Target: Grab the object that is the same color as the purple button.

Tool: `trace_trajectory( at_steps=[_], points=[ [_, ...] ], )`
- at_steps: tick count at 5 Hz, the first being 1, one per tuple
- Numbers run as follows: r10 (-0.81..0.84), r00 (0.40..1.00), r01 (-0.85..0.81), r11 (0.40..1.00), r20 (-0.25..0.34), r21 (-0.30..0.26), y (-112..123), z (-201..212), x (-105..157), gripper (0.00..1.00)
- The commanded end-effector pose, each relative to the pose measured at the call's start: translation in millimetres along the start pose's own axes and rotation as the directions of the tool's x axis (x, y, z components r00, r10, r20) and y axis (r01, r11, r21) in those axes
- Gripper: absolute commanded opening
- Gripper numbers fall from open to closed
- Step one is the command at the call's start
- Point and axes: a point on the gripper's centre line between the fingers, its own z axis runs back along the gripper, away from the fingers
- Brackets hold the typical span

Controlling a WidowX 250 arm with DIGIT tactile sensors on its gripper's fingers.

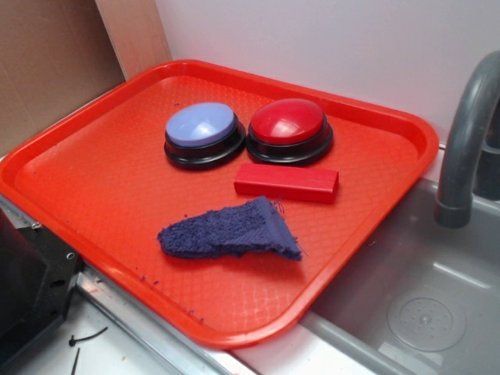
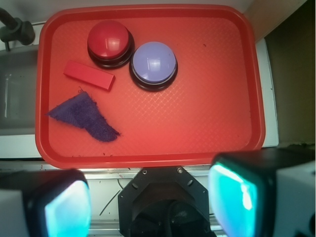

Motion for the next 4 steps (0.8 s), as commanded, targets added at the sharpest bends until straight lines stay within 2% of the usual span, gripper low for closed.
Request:
trace_trajectory(
  at_steps=[1,2,3,4],
  points=[
    [0.000,1.000,0.000,1.000,0.000,0.000,0.0,0.0,0.0,1.00],
    [-0.130,0.991,0.129,0.991,0.044,0.037,-4.0,-9.4,13.9,1.00],
    [-0.291,0.952,0.289,0.957,0.094,0.037,-13.1,-26.1,32.0,1.00],
    [-0.381,0.918,0.377,0.925,0.112,0.054,-36.5,-54.6,48.0,1.00]
  ],
)
